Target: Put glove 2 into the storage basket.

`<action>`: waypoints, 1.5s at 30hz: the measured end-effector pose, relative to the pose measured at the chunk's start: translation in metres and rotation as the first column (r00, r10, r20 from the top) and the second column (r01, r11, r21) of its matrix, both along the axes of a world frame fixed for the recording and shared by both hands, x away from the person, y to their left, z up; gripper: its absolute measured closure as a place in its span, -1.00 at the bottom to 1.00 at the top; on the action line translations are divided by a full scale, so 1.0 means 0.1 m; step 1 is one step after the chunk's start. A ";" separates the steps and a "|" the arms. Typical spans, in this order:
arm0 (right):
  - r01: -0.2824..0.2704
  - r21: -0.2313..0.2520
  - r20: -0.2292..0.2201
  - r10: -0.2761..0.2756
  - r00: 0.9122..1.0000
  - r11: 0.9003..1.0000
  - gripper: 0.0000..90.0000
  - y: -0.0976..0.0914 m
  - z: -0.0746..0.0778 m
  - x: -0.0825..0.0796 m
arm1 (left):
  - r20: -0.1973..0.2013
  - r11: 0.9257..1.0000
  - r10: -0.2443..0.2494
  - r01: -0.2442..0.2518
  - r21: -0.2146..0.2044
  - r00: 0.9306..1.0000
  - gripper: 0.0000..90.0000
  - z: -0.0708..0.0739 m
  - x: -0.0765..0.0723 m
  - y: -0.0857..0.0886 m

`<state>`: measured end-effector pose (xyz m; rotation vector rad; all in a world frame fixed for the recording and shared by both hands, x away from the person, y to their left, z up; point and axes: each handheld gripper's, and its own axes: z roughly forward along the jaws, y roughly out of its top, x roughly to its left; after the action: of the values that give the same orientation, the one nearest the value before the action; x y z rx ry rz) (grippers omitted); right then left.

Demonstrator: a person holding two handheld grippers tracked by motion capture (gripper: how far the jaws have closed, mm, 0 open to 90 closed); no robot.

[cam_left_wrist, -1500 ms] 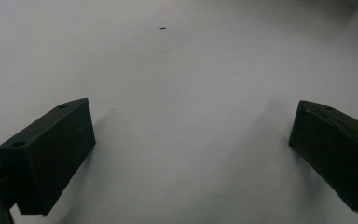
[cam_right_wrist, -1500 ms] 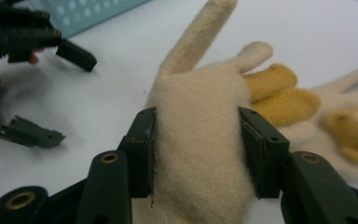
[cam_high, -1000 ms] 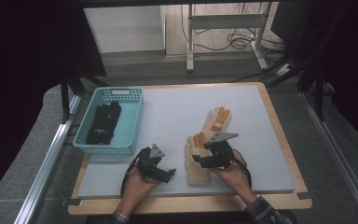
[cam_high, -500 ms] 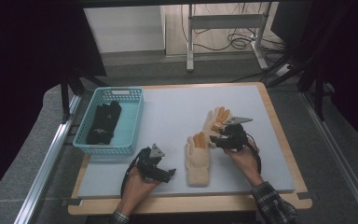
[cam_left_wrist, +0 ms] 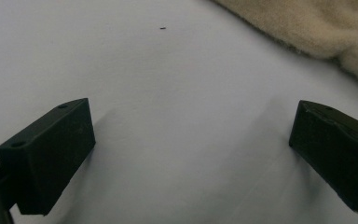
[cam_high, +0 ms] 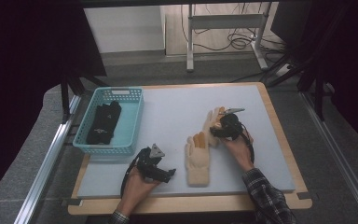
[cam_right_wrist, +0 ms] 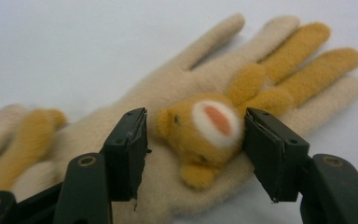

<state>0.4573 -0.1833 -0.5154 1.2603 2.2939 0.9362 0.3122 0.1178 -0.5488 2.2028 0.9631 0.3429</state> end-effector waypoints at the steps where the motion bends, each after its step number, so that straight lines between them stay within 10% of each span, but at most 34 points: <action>1: 0.011 -0.007 0.003 -0.011 1.000 1.000 -0.11 0.01 -0.02 0.01 | 0.000 1.000 0.000 0.000 0.000 1.000 -0.99 0.00 0.00 0.00; 8: 0.001 -0.058 0.022 0.001 1.000 0.998 0.24 0.01 -0.02 0.02 | 0.000 1.000 0.001 -0.001 0.000 1.000 -0.99 0.00 0.00 0.00; 29: -0.099 -0.008 0.122 0.099 0.988 0.995 0.25 -0.31 0.63 -0.14 | -0.001 1.000 -0.002 0.002 0.003 1.000 -0.99 0.00 0.00 0.00; 39: -0.195 0.019 0.147 0.190 0.971 0.981 0.25 -0.38 0.95 -0.44 | 0.001 1.000 -0.004 0.004 0.006 1.000 -0.99 0.00 0.00 0.00; 45: -0.294 0.056 0.130 0.285 0.950 0.954 0.25 -0.27 0.98 -0.71 | -0.001 1.000 0.002 -0.002 0.001 1.000 -0.99 0.00 0.00 0.00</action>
<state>0.3865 -0.2106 -0.4171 0.8784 2.4068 1.1720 0.3121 0.1176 -0.5487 2.2026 0.9662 0.3436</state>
